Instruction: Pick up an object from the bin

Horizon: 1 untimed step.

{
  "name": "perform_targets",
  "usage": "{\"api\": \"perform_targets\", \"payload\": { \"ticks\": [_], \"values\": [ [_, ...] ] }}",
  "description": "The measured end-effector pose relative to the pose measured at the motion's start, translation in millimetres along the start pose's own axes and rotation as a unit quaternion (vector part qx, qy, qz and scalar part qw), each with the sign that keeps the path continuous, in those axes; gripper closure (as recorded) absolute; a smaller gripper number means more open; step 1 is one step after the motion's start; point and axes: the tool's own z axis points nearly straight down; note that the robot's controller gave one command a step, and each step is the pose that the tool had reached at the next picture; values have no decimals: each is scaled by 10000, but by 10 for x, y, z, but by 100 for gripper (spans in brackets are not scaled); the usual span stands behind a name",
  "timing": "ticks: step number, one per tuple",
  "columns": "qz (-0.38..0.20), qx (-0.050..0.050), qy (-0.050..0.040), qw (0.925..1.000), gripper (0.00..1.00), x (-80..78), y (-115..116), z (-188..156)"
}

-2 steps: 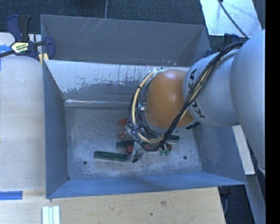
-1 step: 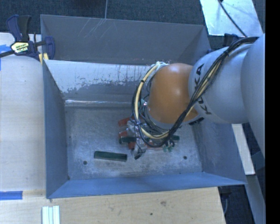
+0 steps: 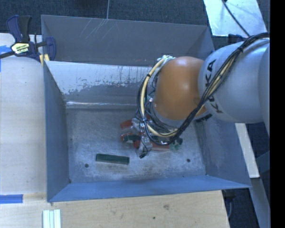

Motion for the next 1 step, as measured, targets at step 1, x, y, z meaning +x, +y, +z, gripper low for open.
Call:
{"api": "perform_targets", "payload": {
  "ticks": [1],
  "values": [
    [-14, 0, -7, 10000, 100, -17, -4, -406]
  ]
}}
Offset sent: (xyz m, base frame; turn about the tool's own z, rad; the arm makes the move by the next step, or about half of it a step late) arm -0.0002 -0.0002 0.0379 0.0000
